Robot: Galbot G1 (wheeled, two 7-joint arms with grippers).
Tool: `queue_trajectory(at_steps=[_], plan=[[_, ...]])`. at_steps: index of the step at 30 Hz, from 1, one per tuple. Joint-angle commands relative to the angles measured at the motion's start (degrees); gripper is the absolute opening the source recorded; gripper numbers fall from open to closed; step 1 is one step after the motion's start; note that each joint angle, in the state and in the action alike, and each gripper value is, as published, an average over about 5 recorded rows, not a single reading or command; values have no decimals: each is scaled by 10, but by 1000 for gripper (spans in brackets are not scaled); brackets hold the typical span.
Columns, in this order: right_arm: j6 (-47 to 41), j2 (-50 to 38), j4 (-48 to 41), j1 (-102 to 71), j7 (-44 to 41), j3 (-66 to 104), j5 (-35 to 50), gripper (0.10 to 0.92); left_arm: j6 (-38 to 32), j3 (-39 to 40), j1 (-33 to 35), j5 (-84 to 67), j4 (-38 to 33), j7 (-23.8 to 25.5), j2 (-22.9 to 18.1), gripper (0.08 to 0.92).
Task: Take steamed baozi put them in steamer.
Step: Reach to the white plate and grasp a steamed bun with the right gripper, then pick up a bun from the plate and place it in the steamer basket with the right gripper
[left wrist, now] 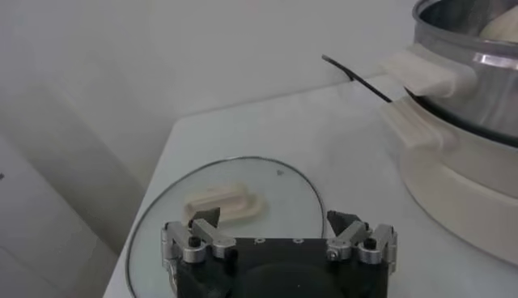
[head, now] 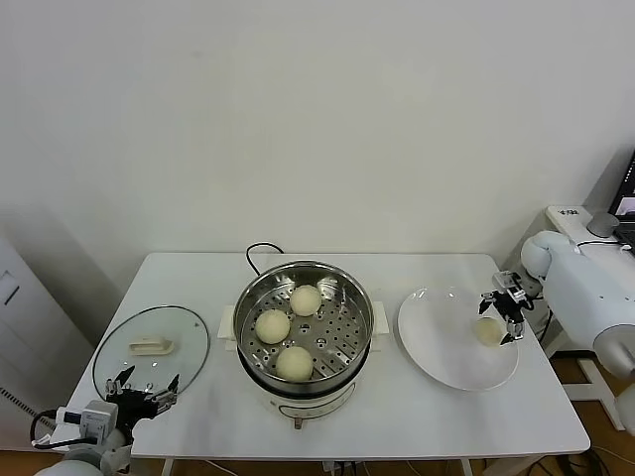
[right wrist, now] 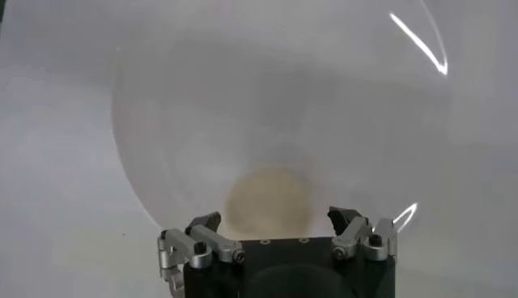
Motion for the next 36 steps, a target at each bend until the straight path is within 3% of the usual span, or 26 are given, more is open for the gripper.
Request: queue_trajectory(at_steps=[1, 8, 11, 17, 26, 36], plan=[[2, 10, -17, -14, 8, 36, -36, 658, 0, 1, 1, 1, -1, 0, -1, 823], [-1, 8, -12, -13, 2, 37, -27, 455, 0, 0, 1, 2, -1, 0, -3, 823], [-9, 2, 0, -9, -6, 20, -2, 404, 0, 0, 1, 3, -1, -1, -4, 823], [-72, -52, 101, 48, -21, -124, 158, 394, 1, -1, 2, 7, -2, -1, -6, 823], [-236, -157, 316, 290, -15, -442, 433, 399, 2, -3, 5, 14, -8, -2, -9, 823], [-379, -104, 438, 500, 37, -631, 628, 399, 4, -1, 4, 17, -12, -2, -7, 823]])
